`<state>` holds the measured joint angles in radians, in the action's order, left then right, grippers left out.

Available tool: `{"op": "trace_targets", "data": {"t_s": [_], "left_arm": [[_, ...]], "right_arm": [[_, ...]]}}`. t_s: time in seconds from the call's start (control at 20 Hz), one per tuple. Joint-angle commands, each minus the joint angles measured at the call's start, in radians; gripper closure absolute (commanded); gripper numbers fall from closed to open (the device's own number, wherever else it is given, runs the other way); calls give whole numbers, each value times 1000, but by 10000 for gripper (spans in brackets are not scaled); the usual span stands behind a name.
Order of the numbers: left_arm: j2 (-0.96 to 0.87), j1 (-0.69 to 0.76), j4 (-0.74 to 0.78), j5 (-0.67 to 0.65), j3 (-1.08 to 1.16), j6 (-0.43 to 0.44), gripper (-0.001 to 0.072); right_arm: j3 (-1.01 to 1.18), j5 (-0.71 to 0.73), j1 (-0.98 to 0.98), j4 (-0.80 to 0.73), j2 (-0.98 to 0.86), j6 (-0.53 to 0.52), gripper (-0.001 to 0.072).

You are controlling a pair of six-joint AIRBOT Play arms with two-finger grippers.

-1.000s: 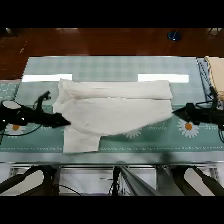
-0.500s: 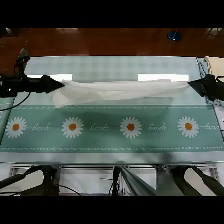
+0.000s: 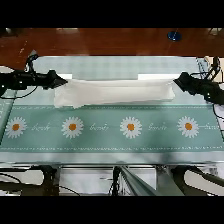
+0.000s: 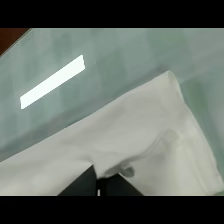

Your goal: Fold the shirts.

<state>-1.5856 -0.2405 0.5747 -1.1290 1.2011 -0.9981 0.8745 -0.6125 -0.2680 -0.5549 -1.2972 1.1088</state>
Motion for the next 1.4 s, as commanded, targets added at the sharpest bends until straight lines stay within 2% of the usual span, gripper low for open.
{"op": "trace_targets", "data": {"t_s": [0.0,0.2,0.45,0.5,0.6,0.65,0.75,0.85,1.0,1.1,1.15,1.2,1.3,1.35], "left_arm": [[-62,-2,0,34,16,3,678],[-93,3,0,82,16,74,678],[-95,46,0,209,16,154,661],[-98,58,0,235,16,153,572],[-100,72,0,279,16,152,285],[-96,70,0,285,18,149,222],[-77,34,1,264,34,148,224],[-41,-27,1,254,42,137,227],[10,-105,2,171,42,114,234],[31,-127,16,91,42,110,270],[38,-127,32,57,42,100,275],[41,-124,49,34,42,69,275],[42,-116,58,-10,42,50,275],[42,-112,58,-20,42,50,275]], "right_arm": [[1,99,31,-3,-63,-33,686],[1,196,50,-8,-71,-75,686],[1,247,50,-55,-71,-88,684],[1,248,50,-54,-71,-104,647],[1,246,50,-50,-70,-106,426],[1,246,50,-43,-63,-106,406],[24,214,32,-72,-26,-106,362],[86,157,2,-204,1,-78,362],[212,-13,-51,-528,-27,147,353],[282,-148,-81,-616,-97,232,224],[316,-228,-100,-599,-148,230,221],[339,-285,-112,-558,-198,217,175],[384,-378,-140,-396,-302,155,168],[403,-405,-154,-293,-350,122,140]]}}
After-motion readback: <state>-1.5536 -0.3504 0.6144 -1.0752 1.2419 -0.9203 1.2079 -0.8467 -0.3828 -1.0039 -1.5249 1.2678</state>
